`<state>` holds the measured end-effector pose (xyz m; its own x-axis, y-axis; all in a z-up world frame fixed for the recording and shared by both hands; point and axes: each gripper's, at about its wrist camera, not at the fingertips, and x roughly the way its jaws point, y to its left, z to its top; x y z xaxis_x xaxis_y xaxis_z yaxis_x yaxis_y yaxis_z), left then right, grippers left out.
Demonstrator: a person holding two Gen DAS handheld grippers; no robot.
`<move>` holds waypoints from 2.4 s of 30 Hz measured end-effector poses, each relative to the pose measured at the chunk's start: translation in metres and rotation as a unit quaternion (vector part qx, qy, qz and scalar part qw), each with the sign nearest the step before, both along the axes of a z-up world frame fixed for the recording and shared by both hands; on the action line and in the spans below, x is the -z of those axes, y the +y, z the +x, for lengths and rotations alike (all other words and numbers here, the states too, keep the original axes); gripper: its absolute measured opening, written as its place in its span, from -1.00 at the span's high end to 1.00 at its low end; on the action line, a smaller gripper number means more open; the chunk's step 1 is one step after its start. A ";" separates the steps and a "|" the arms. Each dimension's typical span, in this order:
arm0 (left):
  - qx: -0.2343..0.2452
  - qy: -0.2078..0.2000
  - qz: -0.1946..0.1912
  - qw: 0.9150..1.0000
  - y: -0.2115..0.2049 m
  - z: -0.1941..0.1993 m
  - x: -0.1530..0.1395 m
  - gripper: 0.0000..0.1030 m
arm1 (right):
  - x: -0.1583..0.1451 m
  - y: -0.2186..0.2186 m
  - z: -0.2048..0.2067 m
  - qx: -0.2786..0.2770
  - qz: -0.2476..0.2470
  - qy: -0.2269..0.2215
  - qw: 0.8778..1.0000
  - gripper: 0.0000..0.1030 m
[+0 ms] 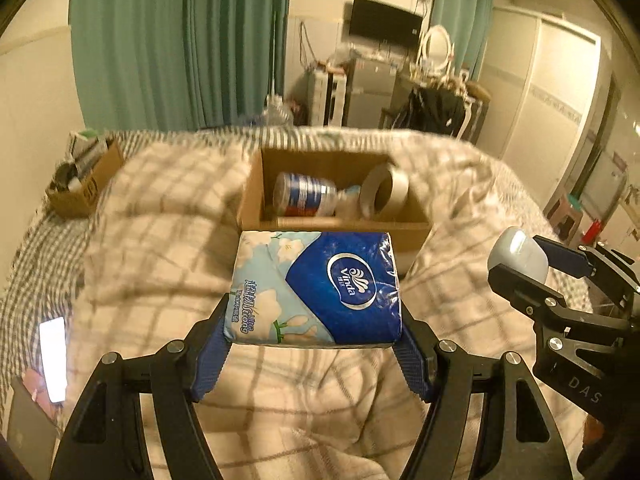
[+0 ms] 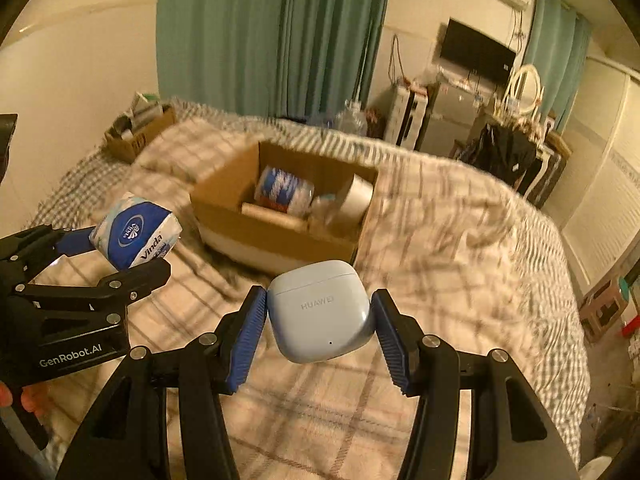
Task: Organize objects
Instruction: 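Drop the tissue pack and earbud case into the box and release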
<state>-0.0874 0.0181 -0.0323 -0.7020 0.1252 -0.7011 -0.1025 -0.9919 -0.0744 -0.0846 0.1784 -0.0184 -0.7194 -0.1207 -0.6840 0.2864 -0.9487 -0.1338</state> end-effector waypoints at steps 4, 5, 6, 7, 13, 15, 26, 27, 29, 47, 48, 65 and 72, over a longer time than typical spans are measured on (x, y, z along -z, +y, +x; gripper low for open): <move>0.000 0.032 0.003 0.999 -0.005 -0.009 -0.026 -0.44 | -0.027 -0.007 -0.007 -0.010 -0.004 0.029 1.000 -0.04; -0.001 0.041 0.003 0.999 -0.006 -0.014 -0.034 -0.44 | -0.033 -0.008 -0.010 -0.012 -0.006 0.036 0.999 -0.04; -0.002 0.047 0.001 0.999 -0.008 -0.017 -0.038 -0.44 | -0.037 -0.010 -0.013 -0.013 -0.006 0.040 0.999 -0.04; -0.003 0.056 -0.003 0.998 -0.009 -0.023 -0.044 -0.44 | -0.044 -0.012 -0.020 -0.017 -0.007 0.048 0.999 -0.04; -0.011 0.081 -0.009 0.997 -0.012 -0.073 -0.064 -0.44 | -0.068 -0.019 -0.068 -0.022 -0.019 0.063 0.998 -0.04; -0.016 0.085 -0.012 0.996 -0.013 -0.089 -0.066 -0.44 | -0.073 -0.019 -0.085 -0.025 -0.027 0.060 0.998 -0.04; 0.000 0.037 -0.036 0.999 0.004 -0.183 -0.001 -0.44 | -0.036 -0.022 -0.208 -0.007 -0.020 0.004 1.000 -0.04; 0.002 0.030 -0.037 0.999 0.004 -0.189 0.006 -0.44 | -0.027 -0.023 -0.217 -0.009 -0.017 -0.004 1.000 -0.04; 0.004 0.016 -0.039 0.999 0.004 -0.200 0.022 -0.44 | -0.005 -0.027 -0.233 -0.011 -0.012 -0.024 1.000 -0.04; -0.001 0.025 -0.057 0.998 0.002 -0.197 0.026 -0.98 | 0.008 -0.020 -0.240 0.001 -0.038 -0.028 0.999 -0.43; -0.003 0.029 -0.056 0.998 0.001 -0.195 0.019 -1.00 | -0.005 -0.016 -0.231 0.007 -0.038 -0.016 0.999 -0.46; -0.032 0.201 -0.034 0.979 -0.025 -0.041 -0.134 -1.00 | -0.145 0.039 -0.051 0.085 -0.062 0.154 0.982 -0.99; -0.043 0.227 -0.010 0.973 -0.028 0.014 -0.121 -1.00 | -0.130 0.045 0.012 0.099 -0.051 0.190 0.975 -0.99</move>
